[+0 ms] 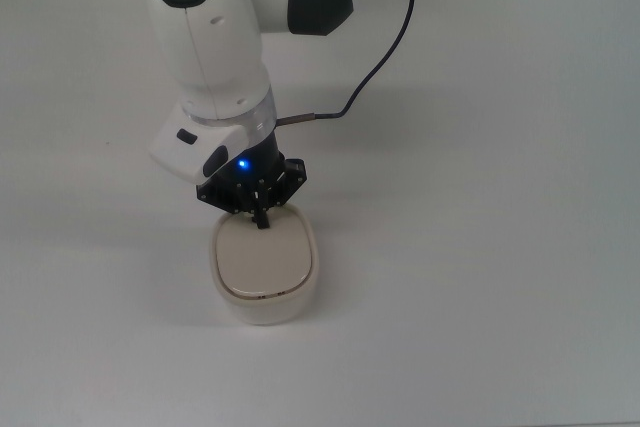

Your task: Open the trash can

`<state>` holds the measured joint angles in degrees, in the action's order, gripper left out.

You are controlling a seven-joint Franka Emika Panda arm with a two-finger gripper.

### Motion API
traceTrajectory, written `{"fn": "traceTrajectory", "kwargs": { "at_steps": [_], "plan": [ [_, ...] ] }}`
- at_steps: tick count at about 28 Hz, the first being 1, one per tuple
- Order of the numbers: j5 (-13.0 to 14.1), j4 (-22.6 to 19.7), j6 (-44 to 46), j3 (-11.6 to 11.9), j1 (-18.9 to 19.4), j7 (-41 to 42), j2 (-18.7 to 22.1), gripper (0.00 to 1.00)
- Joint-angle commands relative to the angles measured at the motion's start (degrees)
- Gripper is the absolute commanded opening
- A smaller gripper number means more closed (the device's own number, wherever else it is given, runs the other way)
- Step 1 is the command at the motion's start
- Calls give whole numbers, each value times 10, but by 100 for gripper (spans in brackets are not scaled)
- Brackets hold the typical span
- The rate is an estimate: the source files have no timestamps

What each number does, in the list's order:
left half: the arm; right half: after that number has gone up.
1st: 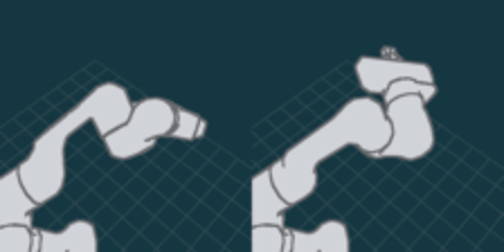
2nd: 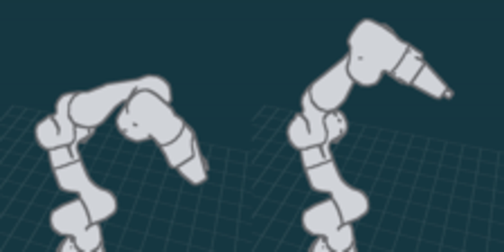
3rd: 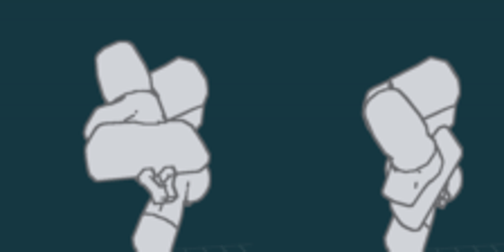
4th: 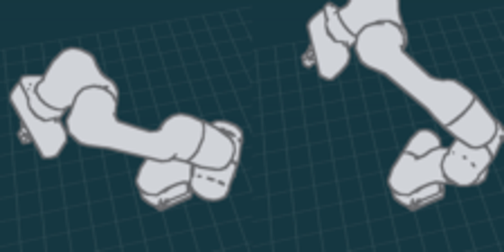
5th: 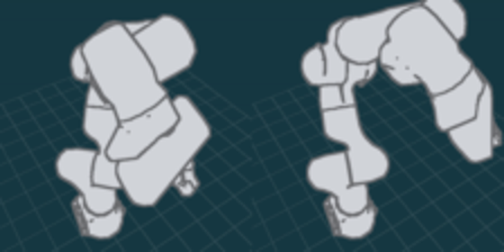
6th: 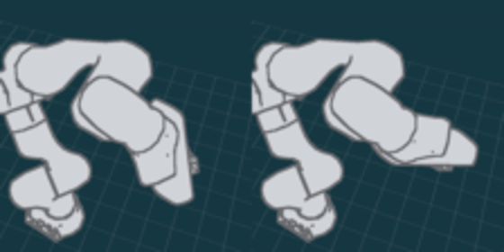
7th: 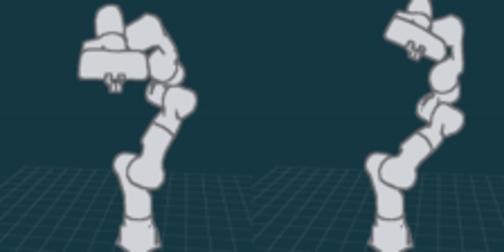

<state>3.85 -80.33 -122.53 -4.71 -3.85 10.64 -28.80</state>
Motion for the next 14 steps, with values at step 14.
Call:
{"fn": "traceTrajectory", "kwargs": {
  "at_steps": [14],
  "plan": [
    [-8,-17,94,10,-21,9,85,28]
  ]
}}
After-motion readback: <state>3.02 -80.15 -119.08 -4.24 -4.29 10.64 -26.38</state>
